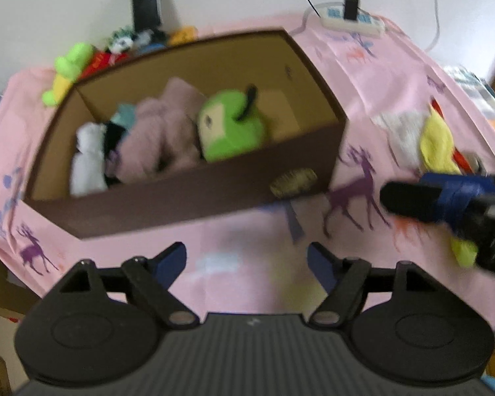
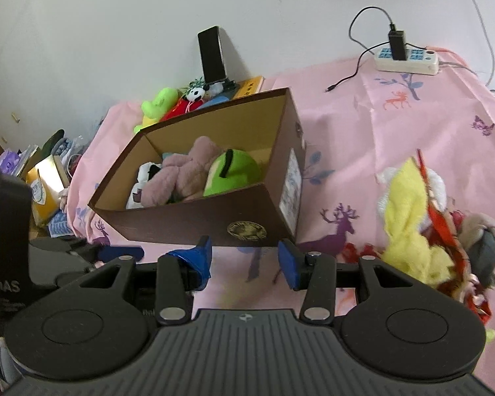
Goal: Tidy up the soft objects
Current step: 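Move the left gripper back over the pile of soft items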
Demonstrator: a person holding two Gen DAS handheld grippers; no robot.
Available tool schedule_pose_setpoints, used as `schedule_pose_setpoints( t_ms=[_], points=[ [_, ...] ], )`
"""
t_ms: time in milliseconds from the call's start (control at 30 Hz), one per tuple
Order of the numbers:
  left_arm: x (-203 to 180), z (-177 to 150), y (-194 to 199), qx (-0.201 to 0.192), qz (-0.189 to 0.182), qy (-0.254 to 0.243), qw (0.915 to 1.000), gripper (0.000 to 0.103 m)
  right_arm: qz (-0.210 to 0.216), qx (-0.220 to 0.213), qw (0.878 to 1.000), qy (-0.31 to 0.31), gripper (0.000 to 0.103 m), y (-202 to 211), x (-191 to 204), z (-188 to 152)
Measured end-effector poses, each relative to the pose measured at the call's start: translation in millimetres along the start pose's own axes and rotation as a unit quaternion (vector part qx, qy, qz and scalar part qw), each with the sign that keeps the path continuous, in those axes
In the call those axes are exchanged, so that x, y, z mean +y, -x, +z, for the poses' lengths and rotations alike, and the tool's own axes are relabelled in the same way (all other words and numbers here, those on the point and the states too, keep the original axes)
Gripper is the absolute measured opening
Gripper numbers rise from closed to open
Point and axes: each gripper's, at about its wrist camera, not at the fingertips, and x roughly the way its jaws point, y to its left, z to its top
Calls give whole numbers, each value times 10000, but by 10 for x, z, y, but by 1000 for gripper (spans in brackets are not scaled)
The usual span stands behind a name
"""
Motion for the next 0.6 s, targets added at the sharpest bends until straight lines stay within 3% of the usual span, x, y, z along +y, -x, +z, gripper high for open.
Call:
schedule_pose_setpoints(
  t_ms=[400, 600],
  points=[
    [-404, -106, -150, 278, -406, -267, 9984, 75, -180, -254, 9969, -718, 29, 274, -482, -140],
    [-599, -85, -77, 73, -824, -502, 9953, 75, -477, -507, 9919, -1060, 29, 443, -793, -149]
  ],
)
